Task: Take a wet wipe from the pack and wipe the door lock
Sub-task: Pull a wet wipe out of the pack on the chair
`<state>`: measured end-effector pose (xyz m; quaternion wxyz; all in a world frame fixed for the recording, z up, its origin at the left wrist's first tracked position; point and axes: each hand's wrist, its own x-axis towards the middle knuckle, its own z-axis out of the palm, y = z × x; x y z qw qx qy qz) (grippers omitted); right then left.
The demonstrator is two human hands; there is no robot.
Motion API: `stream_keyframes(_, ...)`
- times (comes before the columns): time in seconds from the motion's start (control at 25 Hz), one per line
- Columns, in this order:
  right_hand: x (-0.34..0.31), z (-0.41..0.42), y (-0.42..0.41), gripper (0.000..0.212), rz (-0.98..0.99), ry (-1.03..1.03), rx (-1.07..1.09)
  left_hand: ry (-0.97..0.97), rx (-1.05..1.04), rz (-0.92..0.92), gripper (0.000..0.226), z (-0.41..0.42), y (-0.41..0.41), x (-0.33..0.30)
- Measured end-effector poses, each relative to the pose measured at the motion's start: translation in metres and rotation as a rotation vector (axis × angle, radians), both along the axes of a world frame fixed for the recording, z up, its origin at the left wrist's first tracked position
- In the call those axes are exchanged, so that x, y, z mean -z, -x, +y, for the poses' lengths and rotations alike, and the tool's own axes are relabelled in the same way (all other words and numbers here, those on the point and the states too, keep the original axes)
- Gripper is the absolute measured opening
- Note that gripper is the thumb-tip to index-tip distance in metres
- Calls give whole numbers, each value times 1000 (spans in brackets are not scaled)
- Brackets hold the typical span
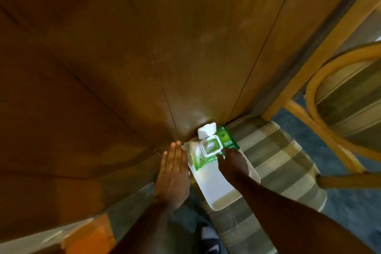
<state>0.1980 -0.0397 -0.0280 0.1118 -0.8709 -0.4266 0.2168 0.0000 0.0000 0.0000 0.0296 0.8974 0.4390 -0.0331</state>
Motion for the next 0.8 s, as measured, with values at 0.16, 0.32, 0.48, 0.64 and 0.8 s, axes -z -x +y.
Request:
stream_keyframes(0.16, 52, 41, -4, 33, 88, 26, 143, 34, -6, -3, 86, 17, -5, 41)
stream_keyframes(0.32, 73, 75, 4, 30, 89, 26, 214, 101, -2, -19, 85, 25, 7, 50)
stream_keyframes(0.48, 31, 61, -1, 27, 278, -103, 340, 221, -54, -15, 85, 22, 25, 19)
stream_keyframes(0.64, -95, 37, 20, 24, 697, -512, 505, 392, -231, -336, 70, 23, 27, -82)
stream_keyframes(0.8, -264, 39, 69, 12, 1001, -726, 287, 690, -443, -947, 73, 21, 42, -238)
